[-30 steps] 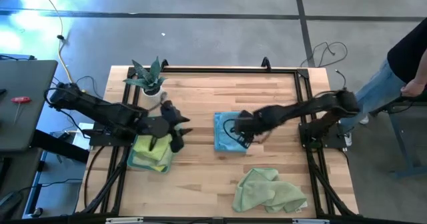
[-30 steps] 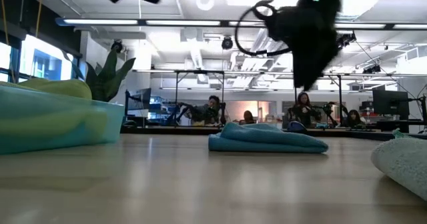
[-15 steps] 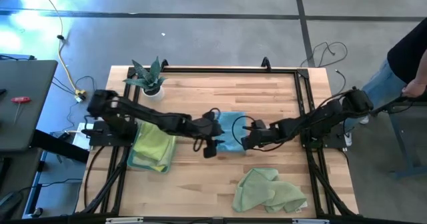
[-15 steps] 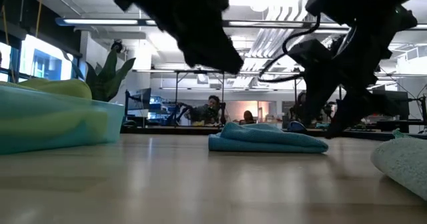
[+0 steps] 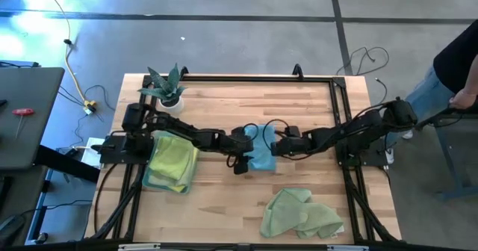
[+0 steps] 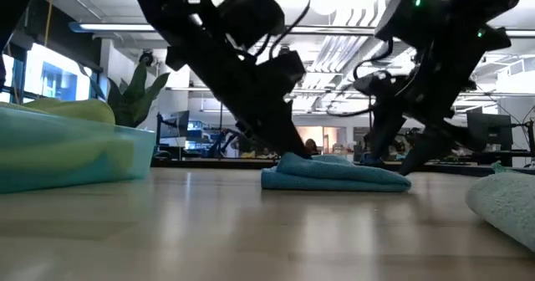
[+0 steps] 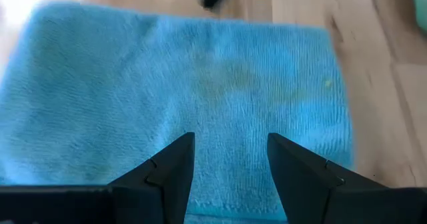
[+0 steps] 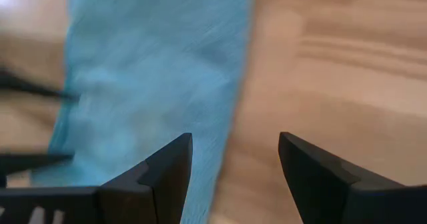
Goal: Fold microfiber towels
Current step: Put the blue microfiber towel into the green bin
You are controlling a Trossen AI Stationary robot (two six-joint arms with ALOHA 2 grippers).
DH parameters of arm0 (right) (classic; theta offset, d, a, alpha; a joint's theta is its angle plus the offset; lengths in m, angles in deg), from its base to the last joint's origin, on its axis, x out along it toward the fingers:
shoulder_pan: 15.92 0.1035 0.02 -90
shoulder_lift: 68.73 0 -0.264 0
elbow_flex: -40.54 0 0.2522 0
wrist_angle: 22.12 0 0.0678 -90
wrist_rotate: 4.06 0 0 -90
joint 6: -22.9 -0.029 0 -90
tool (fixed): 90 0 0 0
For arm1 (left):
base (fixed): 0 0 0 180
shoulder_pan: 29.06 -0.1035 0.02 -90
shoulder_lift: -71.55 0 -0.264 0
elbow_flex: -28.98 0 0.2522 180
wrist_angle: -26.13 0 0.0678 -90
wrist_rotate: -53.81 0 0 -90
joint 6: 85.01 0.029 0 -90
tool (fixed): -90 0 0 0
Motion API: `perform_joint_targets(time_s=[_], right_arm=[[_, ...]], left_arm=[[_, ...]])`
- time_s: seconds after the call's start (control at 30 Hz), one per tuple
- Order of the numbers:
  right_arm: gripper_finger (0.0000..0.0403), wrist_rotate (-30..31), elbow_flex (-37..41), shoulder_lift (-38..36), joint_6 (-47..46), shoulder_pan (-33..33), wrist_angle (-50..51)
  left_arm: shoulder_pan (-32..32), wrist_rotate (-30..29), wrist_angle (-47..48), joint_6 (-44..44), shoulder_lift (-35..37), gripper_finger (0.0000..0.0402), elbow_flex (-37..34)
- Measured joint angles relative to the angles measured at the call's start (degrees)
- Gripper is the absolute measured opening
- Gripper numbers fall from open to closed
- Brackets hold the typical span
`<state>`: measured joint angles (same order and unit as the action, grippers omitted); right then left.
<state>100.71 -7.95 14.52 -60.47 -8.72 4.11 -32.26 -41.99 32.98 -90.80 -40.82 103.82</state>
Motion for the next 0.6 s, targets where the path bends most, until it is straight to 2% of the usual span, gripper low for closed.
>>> perform_joint_targets(time_s=[0.1, 0.27, 0.43, 0.6], right_arm=[[0.0216, -0.2, 1.5, 0.0, -3.7, -1.5, -1.3], [0.0216, -0.3, 4.2, 0.2, -3.9, -2.7, -11.5], [0.0216, -0.7, 4.7, 4.2, -3.7, -3.4, -15.1], [0.0216, 0.3, 4.7, 8.1, -3.0, -3.4, -23.0]], left_arm=[[-0.4, 1.8, 0.3, 0.1, -0.6, 0.0177, 0.0], [-0.6, 2.1, 2.2, 1.4, -1.6, 0.0177, 0.0], [-0.7, 2.1, 3.5, 2.0, -2.2, 0.0177, 0.1], [-0.6, 2.1, 3.5, 2.0, -2.2, 0.0177, 0.1]])
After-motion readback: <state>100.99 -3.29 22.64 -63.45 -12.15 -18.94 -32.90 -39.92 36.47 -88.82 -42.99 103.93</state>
